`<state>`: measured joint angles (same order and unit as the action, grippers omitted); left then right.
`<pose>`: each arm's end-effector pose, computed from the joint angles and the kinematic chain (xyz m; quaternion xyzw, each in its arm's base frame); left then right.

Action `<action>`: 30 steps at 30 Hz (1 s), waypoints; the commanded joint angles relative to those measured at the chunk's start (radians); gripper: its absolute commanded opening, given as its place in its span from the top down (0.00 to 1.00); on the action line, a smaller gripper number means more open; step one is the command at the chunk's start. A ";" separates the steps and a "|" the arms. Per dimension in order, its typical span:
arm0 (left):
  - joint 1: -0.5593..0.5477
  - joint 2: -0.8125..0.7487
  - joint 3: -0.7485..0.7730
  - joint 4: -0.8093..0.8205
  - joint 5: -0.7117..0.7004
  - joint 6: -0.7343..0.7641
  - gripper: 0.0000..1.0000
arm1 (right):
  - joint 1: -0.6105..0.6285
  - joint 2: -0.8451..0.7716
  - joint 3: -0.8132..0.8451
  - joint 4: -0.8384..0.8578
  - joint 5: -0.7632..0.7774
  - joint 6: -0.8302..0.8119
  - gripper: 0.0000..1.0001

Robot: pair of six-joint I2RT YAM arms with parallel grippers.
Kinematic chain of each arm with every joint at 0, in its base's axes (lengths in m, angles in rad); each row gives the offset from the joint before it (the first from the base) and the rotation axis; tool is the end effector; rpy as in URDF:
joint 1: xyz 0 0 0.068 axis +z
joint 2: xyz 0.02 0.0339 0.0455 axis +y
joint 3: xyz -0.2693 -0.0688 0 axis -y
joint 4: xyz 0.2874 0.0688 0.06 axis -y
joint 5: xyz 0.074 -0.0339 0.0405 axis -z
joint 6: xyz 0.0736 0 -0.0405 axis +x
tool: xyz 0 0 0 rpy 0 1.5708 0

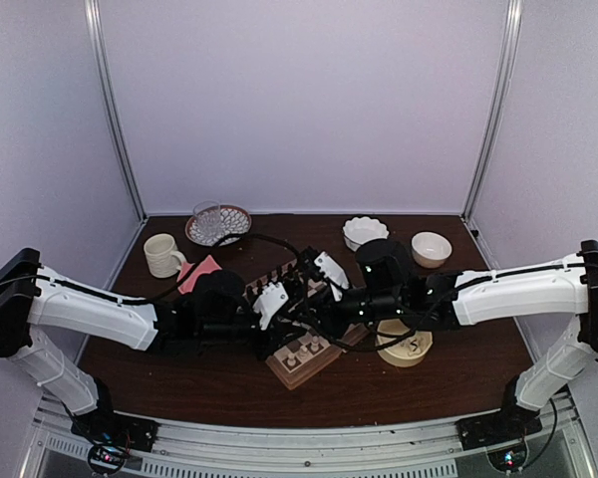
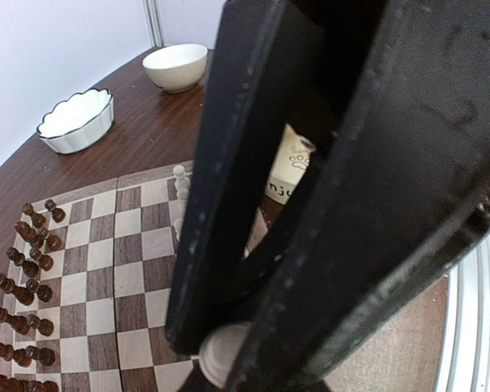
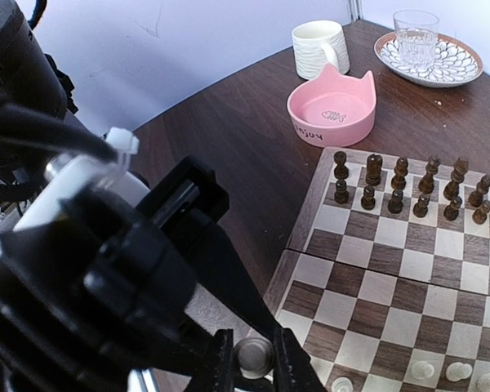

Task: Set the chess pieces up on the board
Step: Pass from the left arm to the right, then place the queen at d1.

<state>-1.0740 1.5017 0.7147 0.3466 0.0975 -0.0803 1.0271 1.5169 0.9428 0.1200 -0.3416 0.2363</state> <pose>0.1748 -0.3375 0.1582 0.4250 0.7291 -0.3264 0.4258 0.1901 0.3621 0.2138 -0.4050 0.7366 0.4246 0.3362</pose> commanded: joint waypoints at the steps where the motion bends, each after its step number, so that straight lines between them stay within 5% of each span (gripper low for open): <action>1: -0.007 -0.012 0.024 0.030 -0.059 -0.021 0.59 | 0.002 -0.029 -0.003 0.010 0.052 -0.011 0.88; 8: -0.005 -0.079 -0.050 0.109 -0.173 -0.064 0.30 | 0.002 -0.088 -0.053 0.028 0.160 -0.018 0.94; 20: -0.005 -0.204 -0.119 0.114 -0.385 -0.067 0.28 | 0.001 -0.147 -0.143 0.031 0.251 -0.061 0.95; 30: -0.006 -0.199 -0.128 0.124 -0.425 -0.050 0.29 | 0.001 -0.109 -0.220 0.095 0.280 -0.054 0.95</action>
<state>-1.0775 1.2957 0.5907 0.4202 -0.2951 -0.1402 1.0271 1.3777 0.7261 0.1547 -0.0929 0.1844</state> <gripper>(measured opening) 0.711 0.139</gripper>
